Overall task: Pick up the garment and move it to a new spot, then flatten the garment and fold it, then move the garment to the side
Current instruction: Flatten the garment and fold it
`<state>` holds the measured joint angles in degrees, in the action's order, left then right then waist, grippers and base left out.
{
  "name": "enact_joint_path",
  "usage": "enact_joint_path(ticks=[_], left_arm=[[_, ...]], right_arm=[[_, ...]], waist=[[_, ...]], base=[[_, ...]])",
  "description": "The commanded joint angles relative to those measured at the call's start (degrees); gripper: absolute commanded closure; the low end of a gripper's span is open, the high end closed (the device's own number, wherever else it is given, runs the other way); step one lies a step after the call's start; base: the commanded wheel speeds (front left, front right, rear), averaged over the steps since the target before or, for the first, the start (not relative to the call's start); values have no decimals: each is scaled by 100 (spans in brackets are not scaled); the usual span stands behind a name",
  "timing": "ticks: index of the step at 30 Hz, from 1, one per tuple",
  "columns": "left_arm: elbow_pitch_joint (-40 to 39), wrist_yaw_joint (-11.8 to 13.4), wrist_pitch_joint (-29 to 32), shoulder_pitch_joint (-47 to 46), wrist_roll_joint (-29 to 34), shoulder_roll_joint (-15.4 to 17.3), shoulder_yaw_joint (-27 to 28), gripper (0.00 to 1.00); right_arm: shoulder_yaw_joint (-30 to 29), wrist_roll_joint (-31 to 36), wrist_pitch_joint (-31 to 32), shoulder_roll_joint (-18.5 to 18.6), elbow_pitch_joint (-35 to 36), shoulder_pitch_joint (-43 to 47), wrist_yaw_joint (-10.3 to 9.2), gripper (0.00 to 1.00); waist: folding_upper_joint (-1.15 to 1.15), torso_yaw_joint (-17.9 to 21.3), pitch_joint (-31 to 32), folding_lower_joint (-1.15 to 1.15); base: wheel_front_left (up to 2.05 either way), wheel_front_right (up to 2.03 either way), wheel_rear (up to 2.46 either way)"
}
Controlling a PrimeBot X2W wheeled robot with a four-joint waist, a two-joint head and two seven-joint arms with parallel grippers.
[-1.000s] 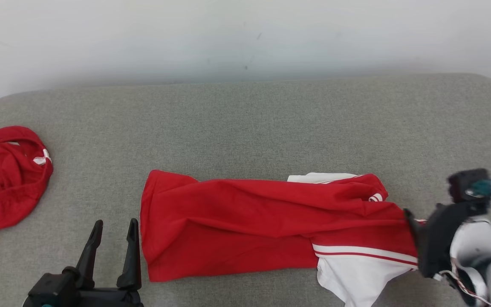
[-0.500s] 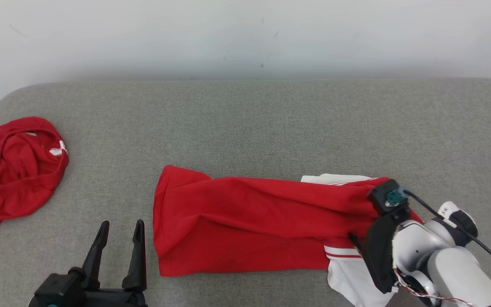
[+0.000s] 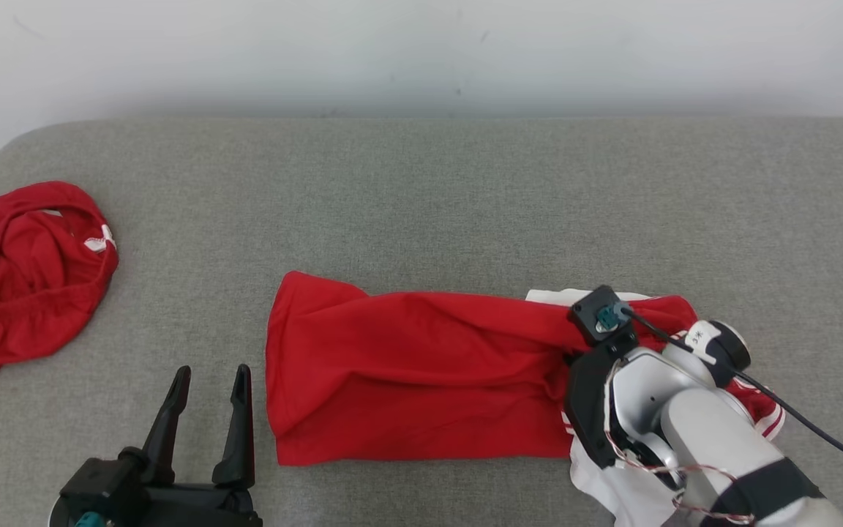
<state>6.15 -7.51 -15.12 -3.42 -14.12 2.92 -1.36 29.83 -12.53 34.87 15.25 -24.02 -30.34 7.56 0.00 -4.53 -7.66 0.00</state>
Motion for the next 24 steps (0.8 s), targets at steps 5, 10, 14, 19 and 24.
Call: enact_joint_path(ticks=[5,10,14,19,24], left_arm=[[1,11,-4,-106,-44,-2,-32,0],[16,11,-4,-130,-57,-3,-49,0],[35,23,-4,-143,-57,-3,-49,0],[65,29,-4,-125,-48,-3,-33,0],[116,26,-4,-54,-44,-3,-22,0]], right_arm=[[-232,281,-553,-296,-645,-398,-15,100],[-532,511,-1068,-559,-1260,-746,-15,100],[-762,674,-1442,-691,-1672,-969,-15,100],[-765,569,-1690,-846,-2098,-1098,-15,75],[-607,131,-1793,-801,-2054,-952,-15,0]], waist=[[0,-99,-85,0],[0,-161,-105,0],[0,-179,-91,0],[0,-121,-31,0],[0,-33,121,0]], base=[[0,0,0],[0,0,0],[0,0,0],[0,0,0],[0,0,0]])
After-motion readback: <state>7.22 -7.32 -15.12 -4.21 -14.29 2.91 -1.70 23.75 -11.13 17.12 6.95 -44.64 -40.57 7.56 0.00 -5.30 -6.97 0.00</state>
